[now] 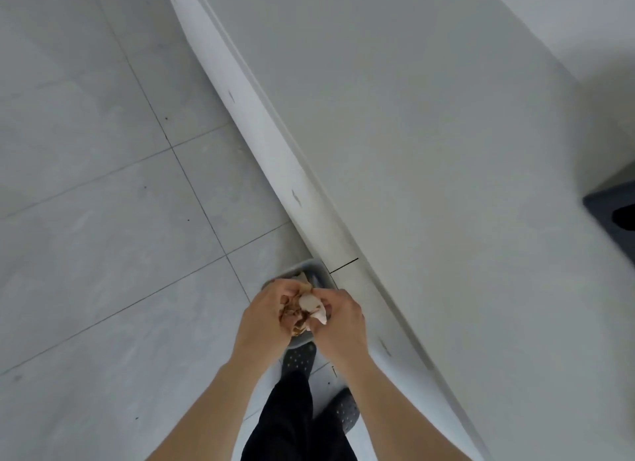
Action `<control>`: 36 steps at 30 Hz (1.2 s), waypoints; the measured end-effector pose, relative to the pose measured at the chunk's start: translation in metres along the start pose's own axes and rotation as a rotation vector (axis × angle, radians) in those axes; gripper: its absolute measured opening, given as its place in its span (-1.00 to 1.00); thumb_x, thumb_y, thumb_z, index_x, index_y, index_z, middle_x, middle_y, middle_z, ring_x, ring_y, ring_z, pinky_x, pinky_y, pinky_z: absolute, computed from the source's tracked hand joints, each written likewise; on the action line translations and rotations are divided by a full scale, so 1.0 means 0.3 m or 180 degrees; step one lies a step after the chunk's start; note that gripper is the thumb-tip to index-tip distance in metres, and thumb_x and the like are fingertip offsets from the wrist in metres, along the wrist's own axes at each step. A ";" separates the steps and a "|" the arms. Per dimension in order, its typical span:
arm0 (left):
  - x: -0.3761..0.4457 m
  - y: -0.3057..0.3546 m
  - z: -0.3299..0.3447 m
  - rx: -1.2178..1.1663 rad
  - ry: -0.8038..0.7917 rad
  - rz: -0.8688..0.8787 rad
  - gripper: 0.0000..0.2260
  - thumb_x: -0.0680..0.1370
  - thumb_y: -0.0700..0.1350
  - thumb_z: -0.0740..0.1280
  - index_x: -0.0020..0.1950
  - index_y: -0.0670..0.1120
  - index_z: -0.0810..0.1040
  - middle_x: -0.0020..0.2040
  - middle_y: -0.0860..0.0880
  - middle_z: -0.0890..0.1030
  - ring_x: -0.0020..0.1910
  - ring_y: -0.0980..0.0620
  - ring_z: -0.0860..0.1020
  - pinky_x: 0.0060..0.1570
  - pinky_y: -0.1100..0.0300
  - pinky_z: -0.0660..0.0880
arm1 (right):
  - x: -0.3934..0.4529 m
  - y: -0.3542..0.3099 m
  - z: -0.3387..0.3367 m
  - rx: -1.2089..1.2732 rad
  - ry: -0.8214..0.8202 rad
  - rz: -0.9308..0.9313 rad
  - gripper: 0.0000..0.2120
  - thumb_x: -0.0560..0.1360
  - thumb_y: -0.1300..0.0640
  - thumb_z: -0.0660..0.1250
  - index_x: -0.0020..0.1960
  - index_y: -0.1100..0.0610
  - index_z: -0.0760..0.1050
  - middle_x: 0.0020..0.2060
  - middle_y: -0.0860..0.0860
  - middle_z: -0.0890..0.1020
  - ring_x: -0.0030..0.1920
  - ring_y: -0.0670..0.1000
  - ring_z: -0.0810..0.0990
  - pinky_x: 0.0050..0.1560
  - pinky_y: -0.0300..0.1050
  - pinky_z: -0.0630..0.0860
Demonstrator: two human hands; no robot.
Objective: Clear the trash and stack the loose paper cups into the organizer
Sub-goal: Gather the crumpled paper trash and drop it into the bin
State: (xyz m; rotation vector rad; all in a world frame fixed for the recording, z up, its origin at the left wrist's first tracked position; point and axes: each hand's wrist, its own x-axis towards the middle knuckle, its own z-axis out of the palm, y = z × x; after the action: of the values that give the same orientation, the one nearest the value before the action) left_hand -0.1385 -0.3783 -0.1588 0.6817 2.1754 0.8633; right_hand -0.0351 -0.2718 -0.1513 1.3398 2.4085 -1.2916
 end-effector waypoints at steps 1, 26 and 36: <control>0.006 -0.018 0.012 0.0000 -0.0033 -0.0021 -0.54 0.53 -0.29 0.44 0.21 0.24 0.53 0.15 0.22 0.62 0.14 0.15 0.60 0.15 0.03 0.62 | 0.009 0.014 0.019 -0.0003 -0.0027 0.0030 -0.62 0.41 0.31 0.48 0.09 -0.11 0.62 -0.02 -0.08 0.61 -0.02 -0.04 0.56 -0.11 -0.33 0.37; 0.059 -0.096 -0.012 0.1777 -0.0527 -0.0050 -0.33 0.58 0.22 0.33 0.62 0.04 0.21 0.60 0.00 0.30 0.56 -0.06 0.28 0.56 -0.01 0.25 | 0.026 0.118 0.039 -0.1515 -0.0789 0.0021 -0.30 0.60 -0.18 0.25 0.61 0.00 0.05 0.62 0.12 0.09 0.61 0.16 0.06 0.58 0.11 0.08; 0.014 0.149 -0.284 0.2325 -0.0306 0.0310 -0.32 0.61 0.24 0.25 0.66 0.09 0.09 0.68 0.01 0.14 0.65 -0.04 0.10 0.63 -0.01 0.06 | -0.053 -0.147 -0.154 -0.1815 -0.0479 -0.0491 -0.37 0.56 -0.15 0.27 0.55 0.04 0.21 0.55 0.11 0.24 0.52 0.18 0.22 0.55 0.14 0.19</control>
State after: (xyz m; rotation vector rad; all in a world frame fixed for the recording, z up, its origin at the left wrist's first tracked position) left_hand -0.1957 -0.3788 -0.0815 1.1513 2.3687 0.0404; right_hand -0.0444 -0.2604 -0.0870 0.8801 2.5280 -0.6126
